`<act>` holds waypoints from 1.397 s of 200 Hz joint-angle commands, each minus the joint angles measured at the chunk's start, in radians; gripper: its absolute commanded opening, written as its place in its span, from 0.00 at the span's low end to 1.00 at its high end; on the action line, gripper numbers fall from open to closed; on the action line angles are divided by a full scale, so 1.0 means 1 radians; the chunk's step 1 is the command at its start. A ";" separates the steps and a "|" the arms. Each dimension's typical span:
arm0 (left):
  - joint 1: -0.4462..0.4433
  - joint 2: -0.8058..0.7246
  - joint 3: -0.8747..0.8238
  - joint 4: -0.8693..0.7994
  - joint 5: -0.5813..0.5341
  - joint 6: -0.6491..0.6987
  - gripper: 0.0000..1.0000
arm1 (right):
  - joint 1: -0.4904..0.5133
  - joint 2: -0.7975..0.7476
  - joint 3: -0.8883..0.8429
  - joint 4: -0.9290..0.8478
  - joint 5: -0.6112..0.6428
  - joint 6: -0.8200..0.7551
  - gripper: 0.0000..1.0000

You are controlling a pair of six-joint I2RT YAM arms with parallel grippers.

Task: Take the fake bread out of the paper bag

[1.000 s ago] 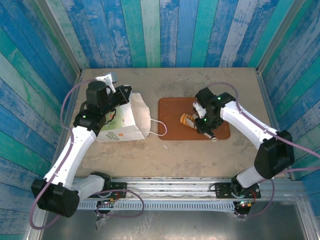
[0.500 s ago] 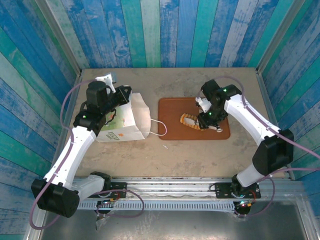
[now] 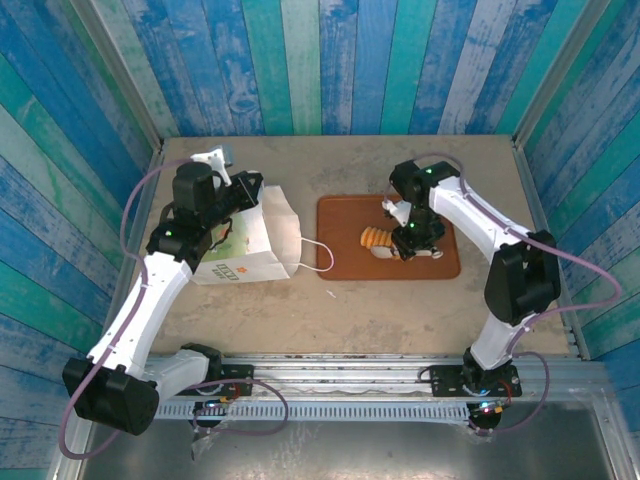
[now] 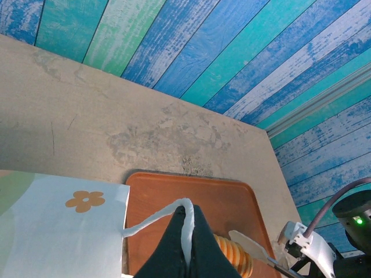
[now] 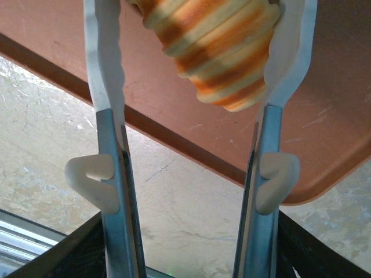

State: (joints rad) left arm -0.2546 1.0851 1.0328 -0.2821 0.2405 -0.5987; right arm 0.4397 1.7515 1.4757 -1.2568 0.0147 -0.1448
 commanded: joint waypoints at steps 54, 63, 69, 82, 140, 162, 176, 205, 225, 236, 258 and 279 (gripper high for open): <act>-0.002 -0.044 -0.001 0.003 -0.014 0.023 0.00 | -0.109 -0.102 -0.006 0.039 0.023 0.159 0.45; -0.002 -0.044 -0.003 0.006 -0.013 0.023 0.00 | -0.154 -0.107 -0.010 0.040 0.004 0.210 0.44; -0.002 -0.044 -0.006 0.006 -0.012 0.024 0.00 | -0.183 -0.108 -0.012 0.040 -0.011 0.242 0.42; -0.002 -0.046 -0.011 0.010 -0.009 0.025 0.00 | -0.231 -0.107 -0.018 0.040 -0.036 0.312 0.42; -0.002 -0.045 -0.012 0.008 -0.009 0.032 0.00 | -0.285 -0.087 -0.042 0.076 -0.104 0.466 0.45; -0.002 -0.048 -0.015 0.005 -0.013 0.028 0.00 | -0.284 -0.090 -0.062 0.133 -0.075 0.511 0.45; -0.002 -0.053 -0.020 0.001 -0.017 0.025 0.00 | -0.287 -0.101 -0.083 0.172 -0.068 0.541 0.45; -0.002 -0.058 -0.025 0.003 -0.018 0.022 0.00 | -0.291 -0.079 -0.092 0.193 -0.054 0.570 0.48; -0.002 -0.057 -0.020 -0.002 -0.018 0.025 0.00 | -0.292 -0.084 -0.099 0.198 -0.032 0.587 0.52; -0.002 -0.059 -0.017 -0.007 -0.021 0.027 0.00 | -0.293 -0.104 -0.110 0.204 -0.012 0.594 0.56; -0.002 -0.061 -0.020 -0.005 -0.024 0.027 0.00 | -0.302 -0.127 -0.117 0.217 -0.048 0.579 0.59; -0.002 -0.055 -0.020 -0.002 -0.019 0.027 0.00 | -0.310 -0.120 -0.126 0.217 -0.085 0.555 0.59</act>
State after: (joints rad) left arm -0.2546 1.0630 1.0153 -0.3000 0.2356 -0.5869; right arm 0.1417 1.6627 1.3605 -1.0504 -0.0418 0.4221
